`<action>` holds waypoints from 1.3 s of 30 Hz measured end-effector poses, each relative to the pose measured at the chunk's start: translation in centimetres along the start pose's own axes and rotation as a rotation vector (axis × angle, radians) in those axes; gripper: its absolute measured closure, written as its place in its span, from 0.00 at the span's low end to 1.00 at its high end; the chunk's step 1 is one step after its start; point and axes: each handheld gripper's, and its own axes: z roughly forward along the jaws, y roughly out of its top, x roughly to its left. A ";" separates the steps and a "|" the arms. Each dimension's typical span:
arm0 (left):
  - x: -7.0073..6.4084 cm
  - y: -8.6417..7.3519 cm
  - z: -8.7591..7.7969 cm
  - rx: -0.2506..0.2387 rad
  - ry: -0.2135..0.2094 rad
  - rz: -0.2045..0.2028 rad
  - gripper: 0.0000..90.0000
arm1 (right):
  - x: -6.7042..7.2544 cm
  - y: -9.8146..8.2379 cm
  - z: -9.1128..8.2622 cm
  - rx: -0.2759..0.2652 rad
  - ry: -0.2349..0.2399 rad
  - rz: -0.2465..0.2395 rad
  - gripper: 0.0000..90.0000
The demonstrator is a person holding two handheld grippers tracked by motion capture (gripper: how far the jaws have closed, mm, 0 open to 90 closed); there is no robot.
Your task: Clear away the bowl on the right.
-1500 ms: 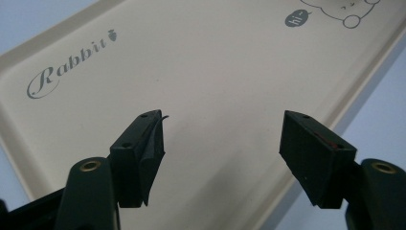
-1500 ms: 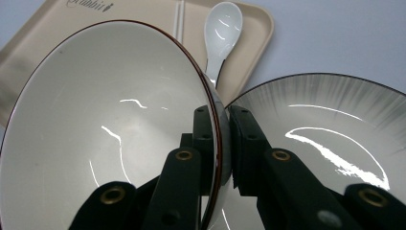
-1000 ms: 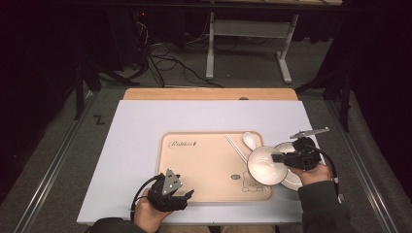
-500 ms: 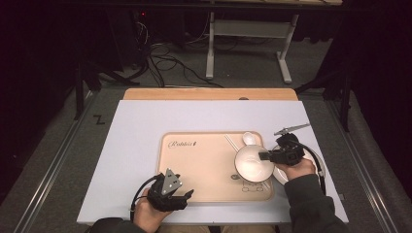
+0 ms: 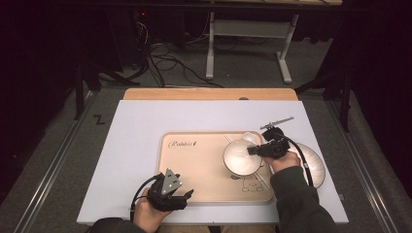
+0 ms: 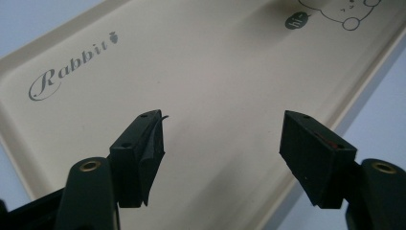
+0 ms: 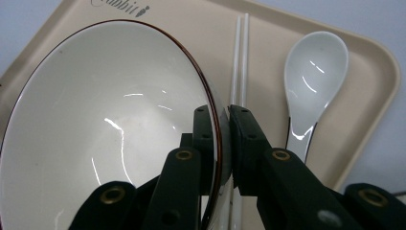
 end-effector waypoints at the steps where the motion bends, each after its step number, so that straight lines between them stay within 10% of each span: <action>1: 0.0 0.0 0.0 0.000 0.001 0.000 0.36 | 0.0 0.2 0.3 0.001 0.000 -0.001 0.92; 39: 0.0 0.0 -0.1 -0.002 -0.004 0.002 0.36 | 0.4 3.4 6.5 0.047 -0.026 0.075 0.92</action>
